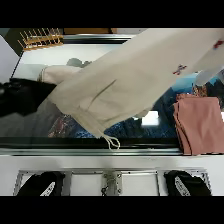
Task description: Fold the clothes and pants, and hang the long-sleeved shirts on hangers.
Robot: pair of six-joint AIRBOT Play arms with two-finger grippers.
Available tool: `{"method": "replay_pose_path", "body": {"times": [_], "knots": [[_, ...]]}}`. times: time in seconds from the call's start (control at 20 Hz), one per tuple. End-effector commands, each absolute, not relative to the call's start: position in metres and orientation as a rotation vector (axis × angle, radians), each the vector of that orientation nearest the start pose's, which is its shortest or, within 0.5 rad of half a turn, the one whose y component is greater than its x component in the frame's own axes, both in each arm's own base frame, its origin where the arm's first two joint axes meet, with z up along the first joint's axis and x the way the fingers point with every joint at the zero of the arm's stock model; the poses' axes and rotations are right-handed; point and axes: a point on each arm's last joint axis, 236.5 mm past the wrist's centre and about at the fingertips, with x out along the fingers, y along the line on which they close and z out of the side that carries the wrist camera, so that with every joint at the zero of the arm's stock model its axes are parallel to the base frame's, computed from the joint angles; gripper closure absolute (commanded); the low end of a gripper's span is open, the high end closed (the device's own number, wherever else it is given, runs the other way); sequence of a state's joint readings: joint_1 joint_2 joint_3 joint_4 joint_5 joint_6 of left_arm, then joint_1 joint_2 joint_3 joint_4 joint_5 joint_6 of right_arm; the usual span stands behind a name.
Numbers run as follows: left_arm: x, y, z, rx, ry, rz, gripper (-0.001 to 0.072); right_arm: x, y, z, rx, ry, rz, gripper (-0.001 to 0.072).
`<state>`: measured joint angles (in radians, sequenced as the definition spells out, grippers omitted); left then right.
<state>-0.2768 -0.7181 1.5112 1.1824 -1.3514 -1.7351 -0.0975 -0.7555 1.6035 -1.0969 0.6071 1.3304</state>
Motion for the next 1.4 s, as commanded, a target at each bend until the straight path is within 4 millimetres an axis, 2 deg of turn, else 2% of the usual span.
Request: {"method": "replay_pose_path", "body": {"times": [0.0,0.05,0.1,0.15,0.25,0.35,0.4,0.5,0.55,0.6,0.65,0.7,0.8,0.85,0.95,1.05,1.1,1.2,1.25,1.35], "knots": [[0.187,-0.175,0.358,-0.376,0.616,-0.663,0.0699,0.255,0.034,0.565,0.101,-0.402,0.187,0.0713],[0.185,-0.178,0.352,-0.377,0.634,-0.667,0.0699,0.255,0.037,0.563,0.116,-0.394,0.205,0.0713],[0.190,-0.175,0.337,-0.363,0.666,-0.634,0.0699,0.260,0.043,0.558,0.140,-0.370,0.233,0.0713],[0.200,-0.170,0.316,-0.345,0.708,-0.581,0.0699,0.270,0.049,0.549,0.163,-0.326,0.264,0.0713],[0.228,-0.156,0.257,-0.293,0.823,-0.430,0.0699,0.303,0.064,0.512,0.201,-0.171,0.331,0.0713],[0.256,-0.143,0.190,-0.241,0.960,-0.297,0.0699,0.342,0.079,0.452,0.206,0.052,0.387,0.0713],[0.271,-0.138,0.157,-0.243,1.026,-0.243,0.0698,0.361,0.087,0.416,0.209,0.175,0.412,0.0713],[0.303,-0.132,0.100,-0.273,1.101,-0.173,0.0698,0.392,0.102,0.344,0.227,0.396,0.459,0.0713],[0.319,-0.131,0.079,-0.283,1.115,-0.177,0.0697,0.407,0.109,0.308,0.241,0.490,0.471,0.0713],[0.336,-0.132,0.062,-0.323,1.120,-0.188,0.0602,0.419,0.114,0.276,0.253,0.563,0.473,0.0714],[0.357,-0.132,0.050,-0.412,1.118,-0.193,0.0269,0.430,0.117,0.246,0.260,0.631,0.473,0.0713],[0.377,-0.129,0.044,-0.529,1.114,-0.197,0.0136,0.440,0.120,0.217,0.263,0.698,0.469,0.0713],[0.409,-0.117,0.050,-0.702,1.093,-0.251,0.0135,0.454,0.123,0.182,0.280,0.777,0.468,0.0713],[0.416,-0.107,0.057,-0.754,1.089,-0.294,0.0135,0.458,0.124,0.172,0.285,0.799,0.466,0.0713],[0.412,-0.078,0.058,-0.785,1.118,-0.306,0.0135,0.460,0.124,0.164,0.287,0.814,0.465,0.0713],[0.389,-0.048,0.035,-0.761,1.182,-0.241,0.0135,0.460,0.124,0.165,0.287,0.813,0.466,0.0713],[0.380,-0.041,0.022,-0.761,1.194,-0.214,0.0136,0.460,0.125,0.165,0.286,0.813,0.466,0.0713],[0.367,-0.039,-0.009,-0.743,1.201,-0.200,0.0136,0.460,0.125,0.165,0.287,0.813,0.466,0.0713],[0.363,-0.047,-0.022,-0.747,1.207,-0.218,0.0135,0.460,0.125,0.165,0.287,0.813,0.466,0.0713],[0.360,-0.079,-0.042,-0.787,1.221,-0.321,0.0135,0.460,0.125,0.165,0.286,0.814,0.467,0.0713]]}}
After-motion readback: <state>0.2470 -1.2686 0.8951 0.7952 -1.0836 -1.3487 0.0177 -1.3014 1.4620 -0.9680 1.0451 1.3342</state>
